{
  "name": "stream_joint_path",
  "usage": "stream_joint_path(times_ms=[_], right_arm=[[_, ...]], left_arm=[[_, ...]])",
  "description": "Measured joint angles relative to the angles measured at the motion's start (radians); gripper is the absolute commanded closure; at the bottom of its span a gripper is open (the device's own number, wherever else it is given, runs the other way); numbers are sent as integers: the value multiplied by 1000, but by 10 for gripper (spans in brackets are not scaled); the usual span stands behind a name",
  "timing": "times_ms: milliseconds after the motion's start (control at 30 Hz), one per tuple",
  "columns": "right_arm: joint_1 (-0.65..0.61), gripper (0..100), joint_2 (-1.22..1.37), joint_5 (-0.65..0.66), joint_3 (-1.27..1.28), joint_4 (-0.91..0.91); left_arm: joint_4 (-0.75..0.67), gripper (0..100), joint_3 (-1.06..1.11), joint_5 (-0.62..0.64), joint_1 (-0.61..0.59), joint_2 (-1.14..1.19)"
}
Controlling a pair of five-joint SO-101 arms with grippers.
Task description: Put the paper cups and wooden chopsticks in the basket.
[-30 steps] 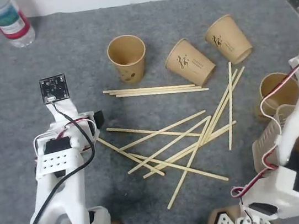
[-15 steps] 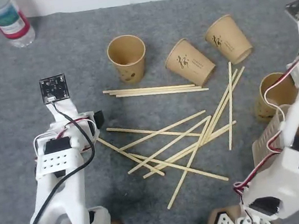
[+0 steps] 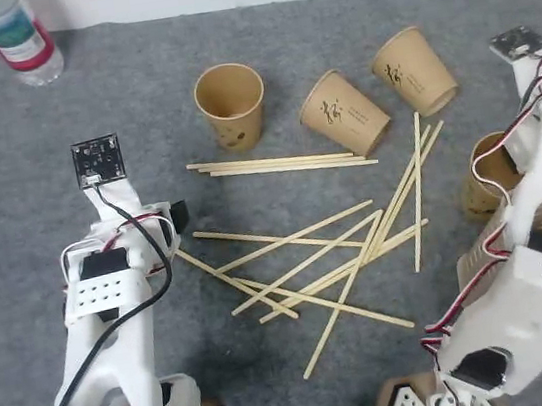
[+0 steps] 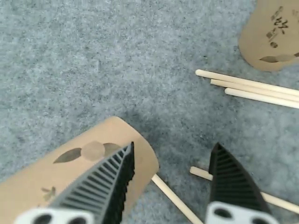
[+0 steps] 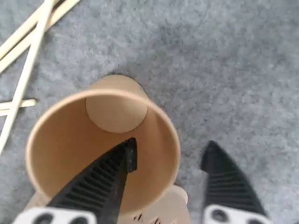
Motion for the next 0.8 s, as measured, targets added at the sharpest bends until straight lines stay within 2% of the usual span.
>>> stream_joint_path(times_ms=[33, 333, 800], right_arm=[[-2, 991, 8, 0, 0, -6], [-6, 991, -14, 0, 0, 6], [-5, 991, -706, 2, -58, 236]], left_arm=[[-6, 742, 2, 0, 0, 0], [-15, 742, 6, 0, 0, 0], [-15, 742, 6, 0, 0, 0]])
